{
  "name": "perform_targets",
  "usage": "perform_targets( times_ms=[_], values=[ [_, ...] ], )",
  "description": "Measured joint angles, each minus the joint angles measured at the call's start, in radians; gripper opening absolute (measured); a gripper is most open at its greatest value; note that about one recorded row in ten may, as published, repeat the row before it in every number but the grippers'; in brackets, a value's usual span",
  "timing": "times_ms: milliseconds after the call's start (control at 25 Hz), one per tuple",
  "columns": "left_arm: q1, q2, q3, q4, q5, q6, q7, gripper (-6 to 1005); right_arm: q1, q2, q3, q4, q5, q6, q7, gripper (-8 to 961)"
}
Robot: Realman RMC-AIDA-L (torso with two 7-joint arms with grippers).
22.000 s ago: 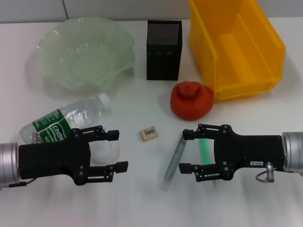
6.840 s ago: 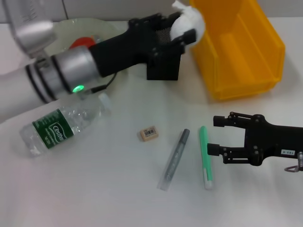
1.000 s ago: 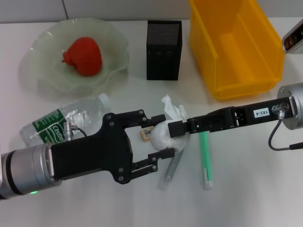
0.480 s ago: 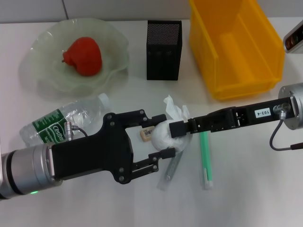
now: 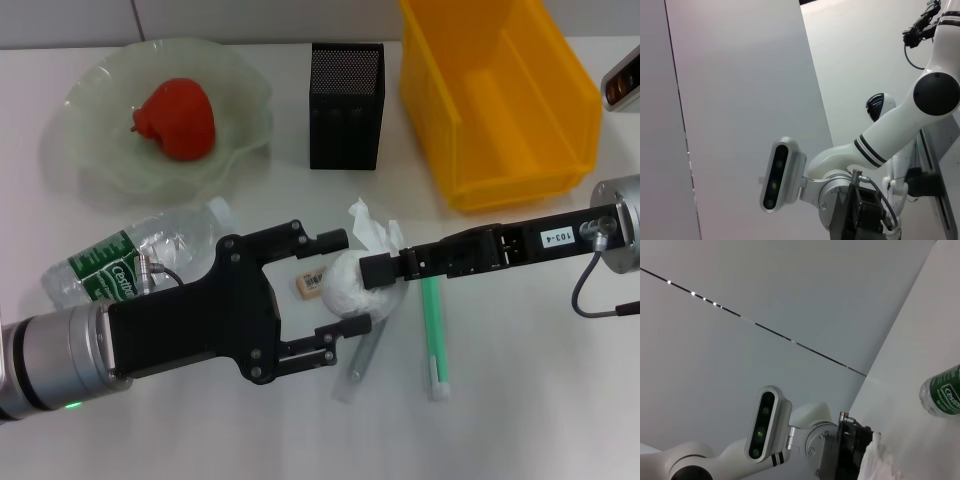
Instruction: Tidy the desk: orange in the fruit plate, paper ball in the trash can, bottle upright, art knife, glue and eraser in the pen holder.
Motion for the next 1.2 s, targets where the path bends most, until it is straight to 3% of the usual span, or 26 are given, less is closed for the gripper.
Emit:
perform_targets(
  times_ms=[80, 320, 520, 1040, 1160, 1200],
  values=[
    [0.0, 0.0, 0.0, 0.0, -0.001, 0.0, 0.0, 530, 0.0, 0.0, 0.0, 0.0, 0.0, 0.0, 0.0, 479],
    [-0.001, 0.0, 0.0, 0.0, -0.001, 0.0, 0.0, 737, -0.002, 0.0, 0.001, 0.0, 0.0, 0.0, -0.002, 476],
    [-0.001, 0.0, 0.0, -0.001, -0.005, -0.019, -0.009, 819, -0.007, -0.003, 0.001, 0.0, 0.0, 0.006, -0.005, 466],
    [0.011, 0.007, -0.014, -0.02, -0.006, -0.161, -0.03, 819, -0.047, -0.036, 0.005, -0.042, -0.001, 0.124, -0.08, 465],
    [0.014, 0.008, -0.02, -0.021, -0.008, -0.194, -0.058, 818, -0.062, -0.041, 0.041, -0.049, -0.002, 0.143, -0.129, 465],
    [0.014, 0.009, -0.022, -0.021, -0.008, -0.206, -0.067, 818, -0.077, -0.04, 0.098, -0.055, 0.001, 0.146, -0.182, 464]
  ],
)
